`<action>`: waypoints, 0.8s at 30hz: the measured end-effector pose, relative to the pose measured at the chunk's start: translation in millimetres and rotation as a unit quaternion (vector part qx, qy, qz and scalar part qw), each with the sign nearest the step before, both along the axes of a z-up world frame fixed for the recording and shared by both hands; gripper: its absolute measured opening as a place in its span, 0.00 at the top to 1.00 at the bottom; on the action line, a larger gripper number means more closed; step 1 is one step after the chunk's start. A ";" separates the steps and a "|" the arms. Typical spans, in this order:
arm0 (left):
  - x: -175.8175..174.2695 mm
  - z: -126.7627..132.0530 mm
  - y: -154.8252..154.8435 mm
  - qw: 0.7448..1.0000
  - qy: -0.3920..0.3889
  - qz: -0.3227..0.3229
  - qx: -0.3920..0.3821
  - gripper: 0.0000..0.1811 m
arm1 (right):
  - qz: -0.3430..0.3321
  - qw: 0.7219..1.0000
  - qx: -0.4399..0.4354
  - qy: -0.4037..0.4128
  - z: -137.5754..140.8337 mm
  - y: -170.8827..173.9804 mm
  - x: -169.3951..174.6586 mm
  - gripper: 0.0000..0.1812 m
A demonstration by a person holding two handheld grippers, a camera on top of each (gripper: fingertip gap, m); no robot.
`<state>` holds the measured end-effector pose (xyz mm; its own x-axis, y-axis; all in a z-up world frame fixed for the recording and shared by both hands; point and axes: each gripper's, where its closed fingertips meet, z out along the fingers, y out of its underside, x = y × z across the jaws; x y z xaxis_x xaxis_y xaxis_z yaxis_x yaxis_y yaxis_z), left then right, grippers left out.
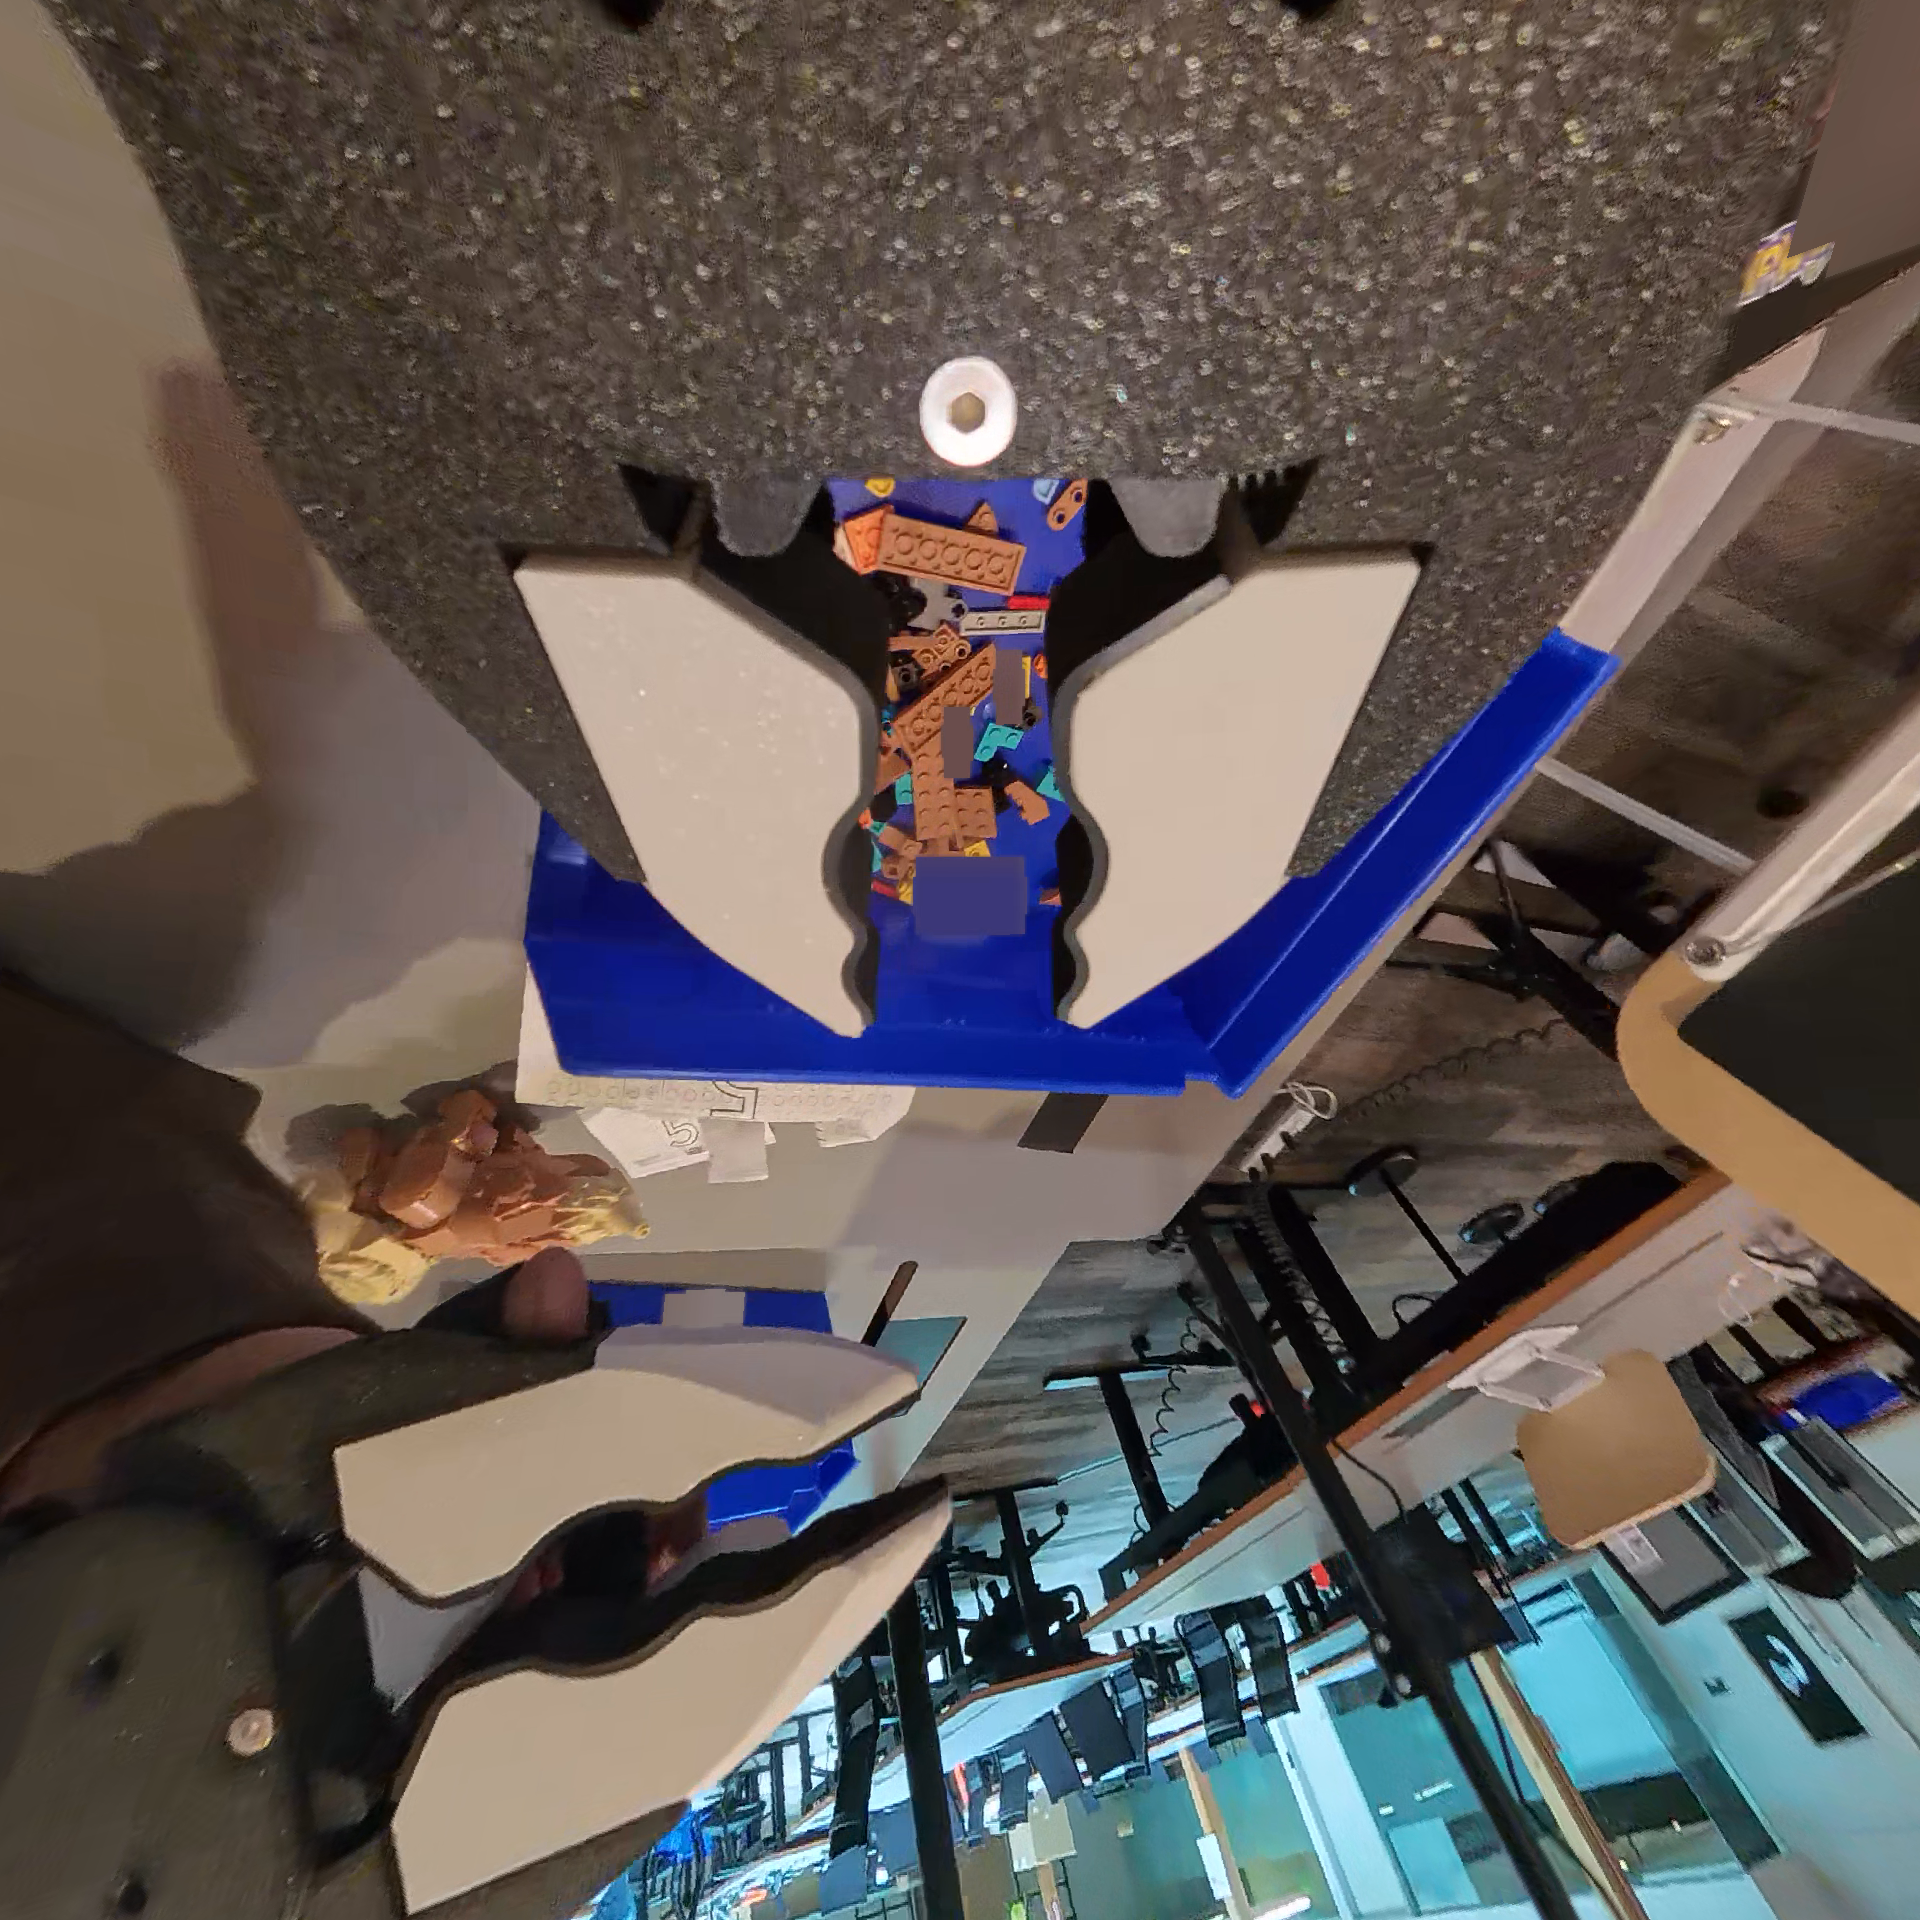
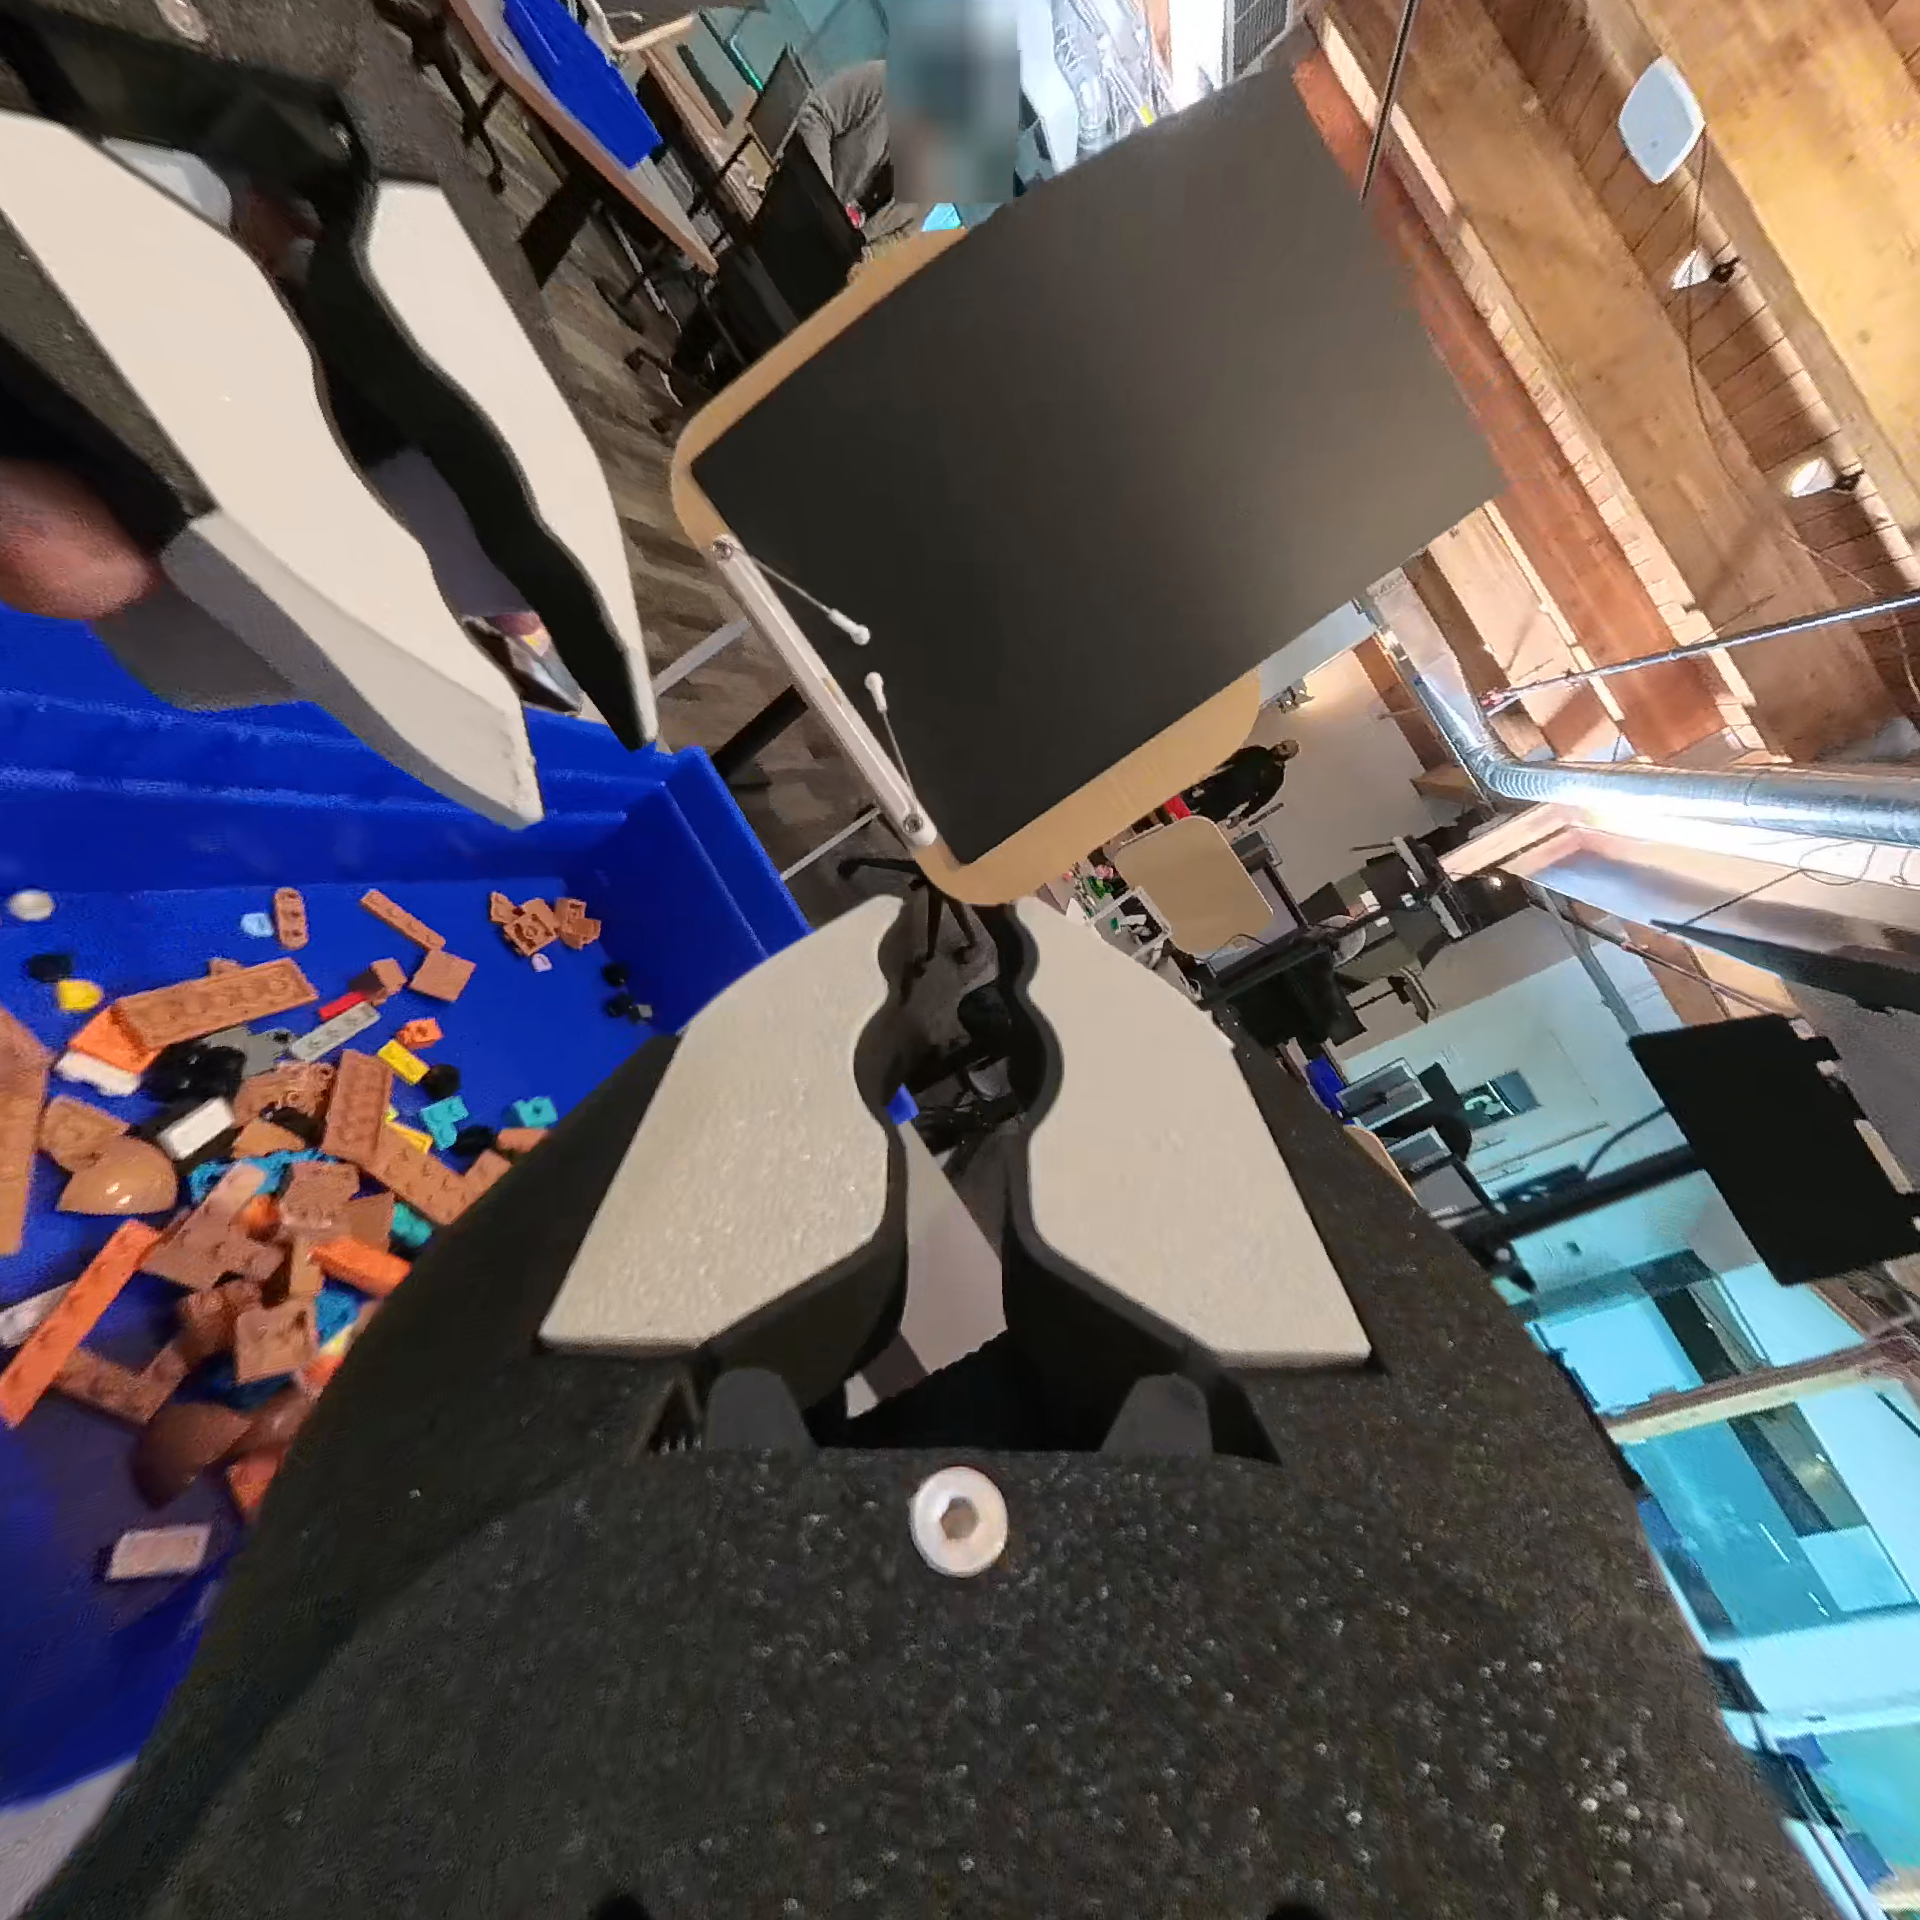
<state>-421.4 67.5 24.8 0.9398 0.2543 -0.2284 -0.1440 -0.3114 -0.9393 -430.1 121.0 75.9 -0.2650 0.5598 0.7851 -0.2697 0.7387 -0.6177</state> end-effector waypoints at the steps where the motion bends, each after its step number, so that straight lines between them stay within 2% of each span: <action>1: 6.0 0.9 1.3 1.000 0.017 0.003 -0.003 0.82 | -0.004 1.000 0.006 -0.001 -1.8 2.9 6.5 0.92; 5: 38.7 11.7 5.6 0.996 0.090 0.005 0.007 0.83 | -0.034 0.998 0.050 -0.016 -20.4 22.4 31.6 0.91; 8: 69.1 18.6 11.3 0.990 0.141 -0.007 0.022 0.84 | -0.066 0.993 0.087 -0.032 -47.6 52.0 53.8 0.90; 10: 88.1 19.9 17.8 0.984 0.173 -0.012 0.036 0.85 | -0.074 0.991 0.092 -0.059 -79.4 72.6 70.6 0.90; 13: 119.3 11.2 36.6 0.978 0.197 -0.039 0.061 0.87 | -0.102 0.980 0.128 -0.117 -143.2 101.1 94.2 0.89; 15: 138.8 -0.7 52.8 0.974 0.207 -0.052 0.076 0.88 | -0.140 0.962 0.184 -0.145 -181.3 120.8 108.0 0.88; 17: 157.6 -16.6 69.7 0.970 0.217 -0.062 0.086 0.90 | -0.174 0.943 0.238 -0.156 -205.8 136.1 117.8 0.88; 22: 196.2 -80.1 104.5 0.961 0.258 -0.089 0.044 0.91 | -0.231 0.903 0.332 -0.147 -221.9 152.5 121.7 0.87; 24: 206.7 -97.4 109.3 0.956 0.275 -0.097 0.038 0.95 | -0.240 0.883 0.375 -0.149 -229.8 153.1 117.0 0.86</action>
